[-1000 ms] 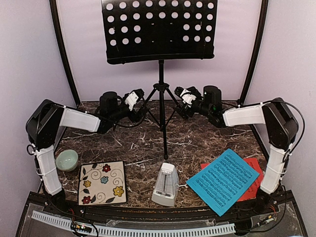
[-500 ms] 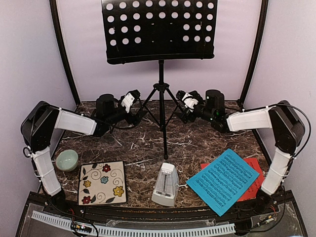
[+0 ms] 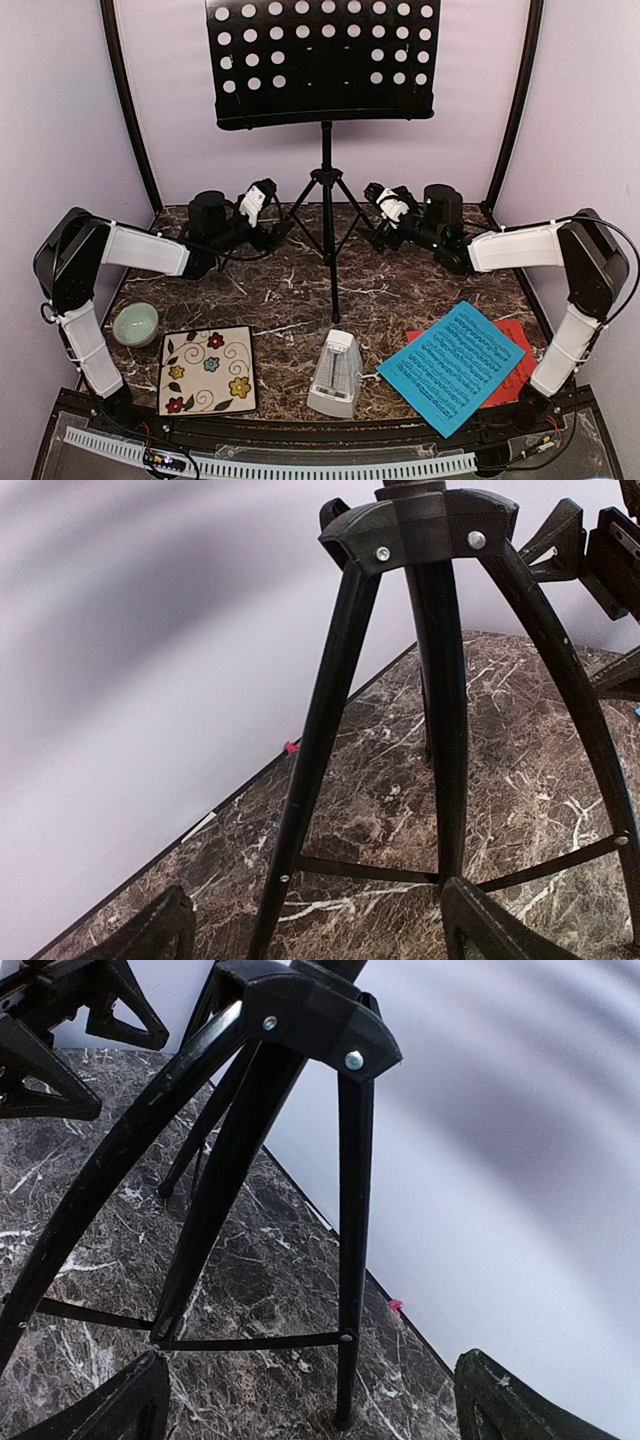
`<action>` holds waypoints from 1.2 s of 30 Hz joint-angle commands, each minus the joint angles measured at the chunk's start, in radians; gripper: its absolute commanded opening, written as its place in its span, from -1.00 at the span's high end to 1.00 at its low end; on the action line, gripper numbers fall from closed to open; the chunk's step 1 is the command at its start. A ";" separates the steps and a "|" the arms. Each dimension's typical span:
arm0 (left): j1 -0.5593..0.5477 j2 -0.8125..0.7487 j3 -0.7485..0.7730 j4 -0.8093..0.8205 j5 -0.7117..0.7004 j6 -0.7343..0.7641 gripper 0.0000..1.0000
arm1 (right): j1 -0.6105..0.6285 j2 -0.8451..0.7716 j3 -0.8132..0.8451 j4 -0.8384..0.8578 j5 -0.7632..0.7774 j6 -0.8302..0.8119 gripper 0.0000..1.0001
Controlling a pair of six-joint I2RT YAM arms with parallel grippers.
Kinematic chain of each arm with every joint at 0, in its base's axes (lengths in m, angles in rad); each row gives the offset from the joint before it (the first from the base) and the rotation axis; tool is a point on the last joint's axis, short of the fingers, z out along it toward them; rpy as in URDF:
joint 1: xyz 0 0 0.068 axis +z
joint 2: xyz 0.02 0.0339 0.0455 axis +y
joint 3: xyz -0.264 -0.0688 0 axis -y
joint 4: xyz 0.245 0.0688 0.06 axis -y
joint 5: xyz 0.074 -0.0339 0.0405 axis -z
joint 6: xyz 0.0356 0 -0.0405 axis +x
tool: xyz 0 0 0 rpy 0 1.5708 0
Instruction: Set up the instrument practice props
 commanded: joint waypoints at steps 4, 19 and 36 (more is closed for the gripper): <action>-0.003 -0.083 -0.021 -0.018 -0.045 -0.092 -0.75 | 0.011 -0.059 -0.050 0.040 0.023 0.079 -1.00; -0.003 -0.176 -0.066 -0.144 -0.071 -0.276 -0.75 | 0.010 -0.193 -0.112 -0.079 0.088 0.329 -1.00; -0.087 -0.331 -0.199 -0.326 0.064 -0.418 -0.72 | 0.004 -0.379 -0.016 -0.875 0.209 0.984 -0.90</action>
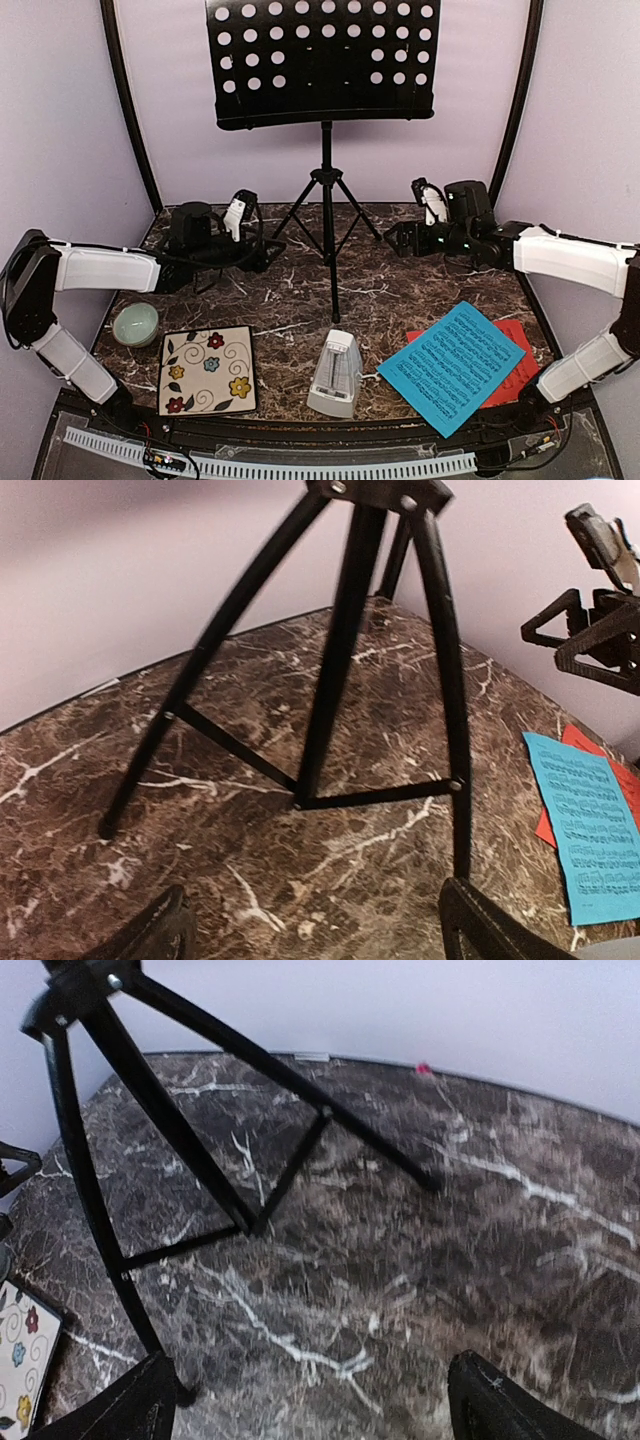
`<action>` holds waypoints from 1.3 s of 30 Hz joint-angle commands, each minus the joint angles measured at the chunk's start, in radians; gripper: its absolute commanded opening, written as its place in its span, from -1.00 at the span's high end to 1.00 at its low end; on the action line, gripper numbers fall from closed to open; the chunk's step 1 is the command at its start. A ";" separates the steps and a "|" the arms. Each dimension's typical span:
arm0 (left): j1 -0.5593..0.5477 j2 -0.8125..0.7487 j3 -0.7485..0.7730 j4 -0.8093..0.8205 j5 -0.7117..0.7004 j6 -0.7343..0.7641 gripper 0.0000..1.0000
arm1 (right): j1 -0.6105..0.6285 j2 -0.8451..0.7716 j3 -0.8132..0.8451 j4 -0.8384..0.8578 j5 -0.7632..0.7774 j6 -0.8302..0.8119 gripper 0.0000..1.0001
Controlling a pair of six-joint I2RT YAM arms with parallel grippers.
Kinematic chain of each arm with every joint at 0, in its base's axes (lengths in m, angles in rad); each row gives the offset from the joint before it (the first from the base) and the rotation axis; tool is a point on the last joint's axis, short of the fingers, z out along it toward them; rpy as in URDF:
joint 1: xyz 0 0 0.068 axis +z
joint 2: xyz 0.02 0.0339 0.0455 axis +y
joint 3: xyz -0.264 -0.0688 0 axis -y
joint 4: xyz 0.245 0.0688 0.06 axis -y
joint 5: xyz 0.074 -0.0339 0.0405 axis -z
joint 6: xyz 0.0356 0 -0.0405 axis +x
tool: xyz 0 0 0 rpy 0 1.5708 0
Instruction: Set up the instrument practice props
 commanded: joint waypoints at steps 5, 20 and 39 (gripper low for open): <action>-0.104 -0.078 -0.026 -0.055 0.037 -0.001 -0.69 | -0.013 -0.100 -0.016 -0.527 0.222 0.486 -1.00; -0.133 -0.043 -0.017 0.007 0.030 -0.036 -0.65 | -0.072 0.204 -0.150 -0.393 0.202 0.621 -1.00; -0.182 0.023 -0.003 0.025 0.068 -0.056 -0.62 | -0.083 0.419 0.184 -0.052 -0.124 0.370 -0.94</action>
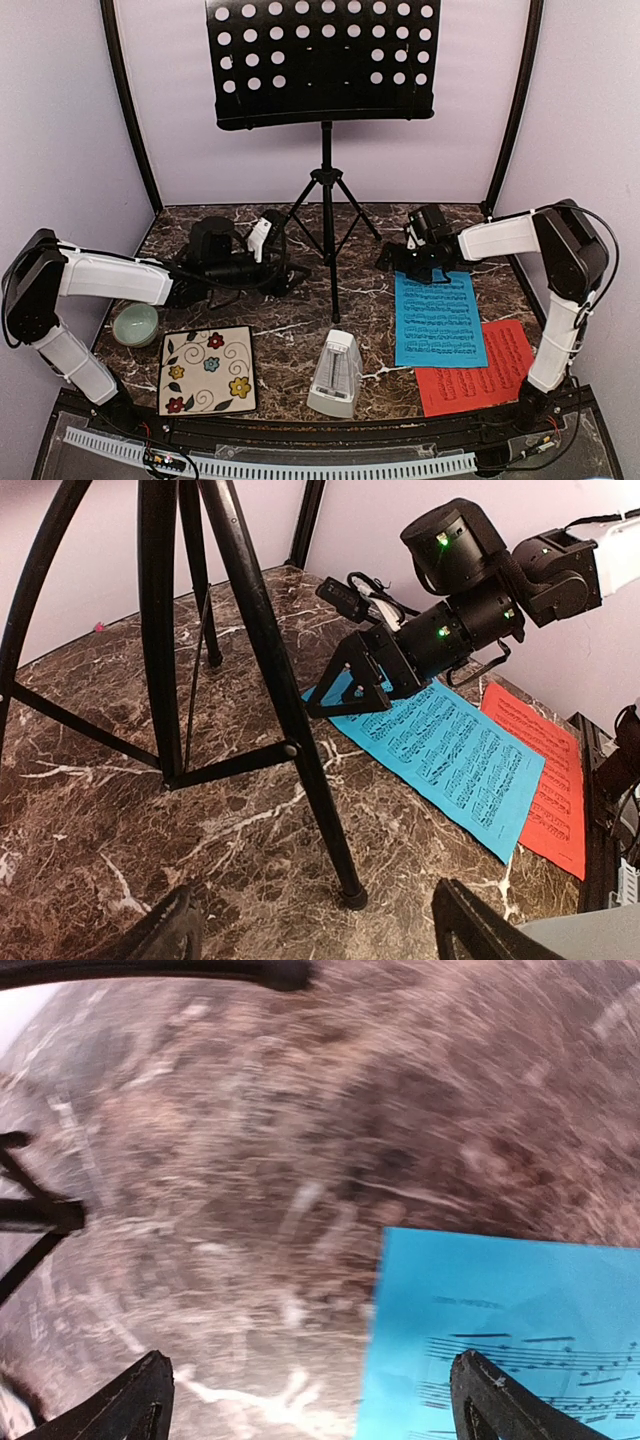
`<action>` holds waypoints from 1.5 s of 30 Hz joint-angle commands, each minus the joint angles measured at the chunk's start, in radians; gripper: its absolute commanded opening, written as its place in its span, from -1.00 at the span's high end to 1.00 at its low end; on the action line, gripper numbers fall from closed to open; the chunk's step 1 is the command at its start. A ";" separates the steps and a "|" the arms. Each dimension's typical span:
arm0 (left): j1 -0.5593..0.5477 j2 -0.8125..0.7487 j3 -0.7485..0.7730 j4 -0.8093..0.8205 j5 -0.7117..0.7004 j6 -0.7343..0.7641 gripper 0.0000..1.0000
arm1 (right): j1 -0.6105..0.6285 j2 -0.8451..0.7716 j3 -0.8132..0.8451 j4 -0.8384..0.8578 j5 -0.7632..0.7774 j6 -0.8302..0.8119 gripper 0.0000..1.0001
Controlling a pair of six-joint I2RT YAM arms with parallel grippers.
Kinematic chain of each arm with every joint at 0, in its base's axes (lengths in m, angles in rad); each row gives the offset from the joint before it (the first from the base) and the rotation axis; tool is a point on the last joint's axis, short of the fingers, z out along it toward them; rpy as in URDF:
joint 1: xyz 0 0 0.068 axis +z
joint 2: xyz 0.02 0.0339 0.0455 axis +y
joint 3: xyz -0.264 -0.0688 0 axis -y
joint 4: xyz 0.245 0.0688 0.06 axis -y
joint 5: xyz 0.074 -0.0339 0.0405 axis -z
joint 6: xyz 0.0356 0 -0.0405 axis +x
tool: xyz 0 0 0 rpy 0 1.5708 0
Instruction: Set up the instrument practice props
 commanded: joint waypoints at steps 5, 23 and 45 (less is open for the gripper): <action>-0.038 0.035 0.031 0.028 0.045 0.014 -0.57 | -0.119 -0.233 -0.131 0.072 -0.189 -0.052 -0.94; -0.072 0.126 -0.021 0.147 0.104 -0.164 -0.14 | -0.299 -0.221 -0.373 0.053 -0.237 -0.025 -0.79; -0.170 0.289 0.020 0.190 0.093 -0.234 -0.08 | -0.269 -0.361 -0.371 -0.085 -0.122 -0.083 -0.72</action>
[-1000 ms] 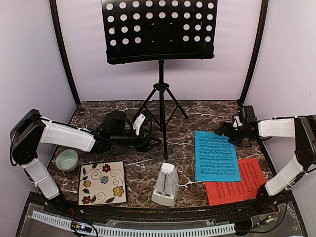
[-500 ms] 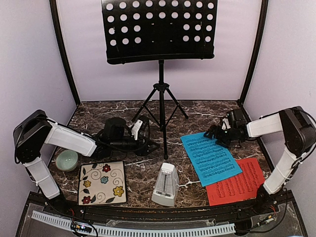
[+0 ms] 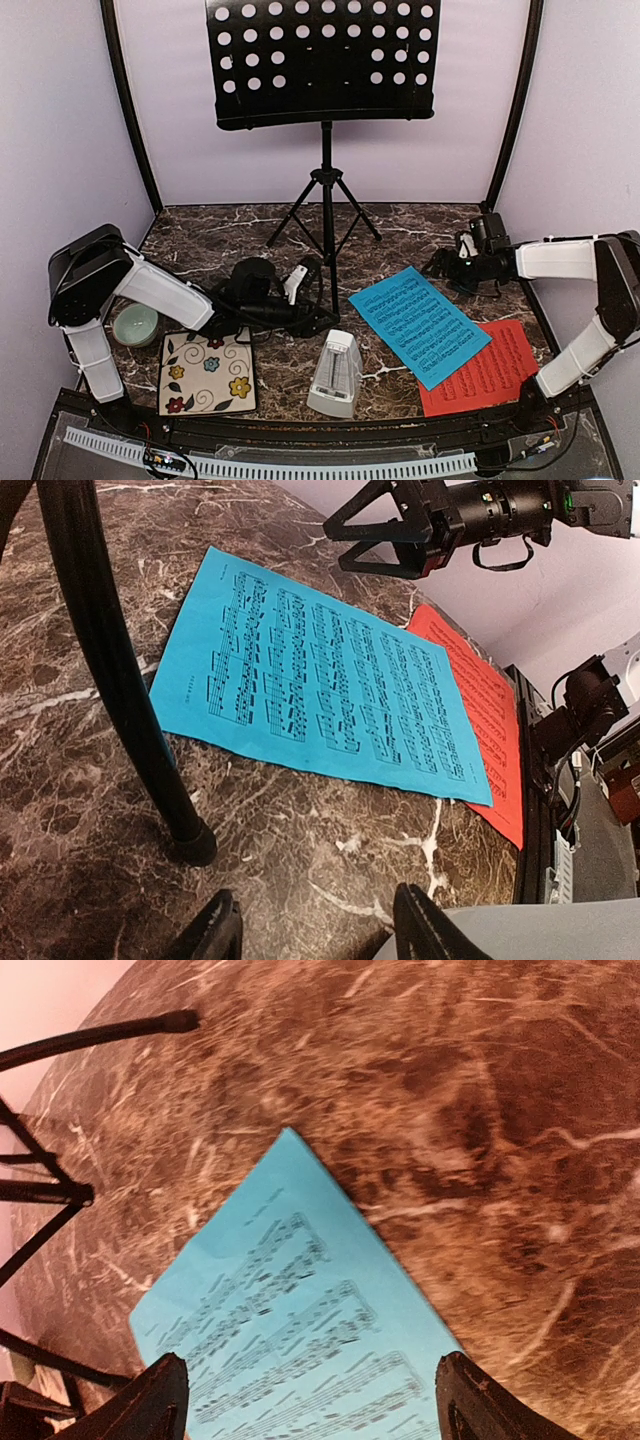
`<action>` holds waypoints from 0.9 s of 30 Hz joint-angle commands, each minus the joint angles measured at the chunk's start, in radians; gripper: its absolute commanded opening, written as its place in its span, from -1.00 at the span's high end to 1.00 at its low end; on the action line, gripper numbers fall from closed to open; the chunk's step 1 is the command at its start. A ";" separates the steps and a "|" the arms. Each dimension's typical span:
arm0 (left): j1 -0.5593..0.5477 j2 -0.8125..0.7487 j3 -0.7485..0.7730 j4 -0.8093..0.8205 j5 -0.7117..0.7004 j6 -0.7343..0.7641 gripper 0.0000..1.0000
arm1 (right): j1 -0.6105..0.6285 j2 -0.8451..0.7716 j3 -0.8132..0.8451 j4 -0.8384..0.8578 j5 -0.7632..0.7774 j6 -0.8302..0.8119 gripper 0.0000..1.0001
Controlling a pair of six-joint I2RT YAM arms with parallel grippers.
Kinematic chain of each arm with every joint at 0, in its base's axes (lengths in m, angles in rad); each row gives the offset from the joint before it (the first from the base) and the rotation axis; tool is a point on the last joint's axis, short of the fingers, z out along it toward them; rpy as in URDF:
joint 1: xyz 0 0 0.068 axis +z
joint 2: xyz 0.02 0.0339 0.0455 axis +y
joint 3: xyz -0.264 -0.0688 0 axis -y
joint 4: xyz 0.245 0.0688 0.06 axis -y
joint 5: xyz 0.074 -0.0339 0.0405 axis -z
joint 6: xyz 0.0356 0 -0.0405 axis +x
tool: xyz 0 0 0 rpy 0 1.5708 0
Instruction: Set up the instrument practice props
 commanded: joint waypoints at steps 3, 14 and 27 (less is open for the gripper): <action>-0.021 0.036 0.054 -0.017 0.004 0.013 -0.08 | -0.077 0.056 -0.033 -0.099 0.088 -0.084 -0.71; -0.032 0.128 0.150 -0.073 0.052 0.029 -0.05 | -0.043 0.183 -0.053 0.018 -0.028 -0.051 -0.58; -0.059 0.243 0.273 -0.191 0.015 0.059 -0.04 | -0.001 0.202 -0.056 0.072 -0.170 -0.009 -0.34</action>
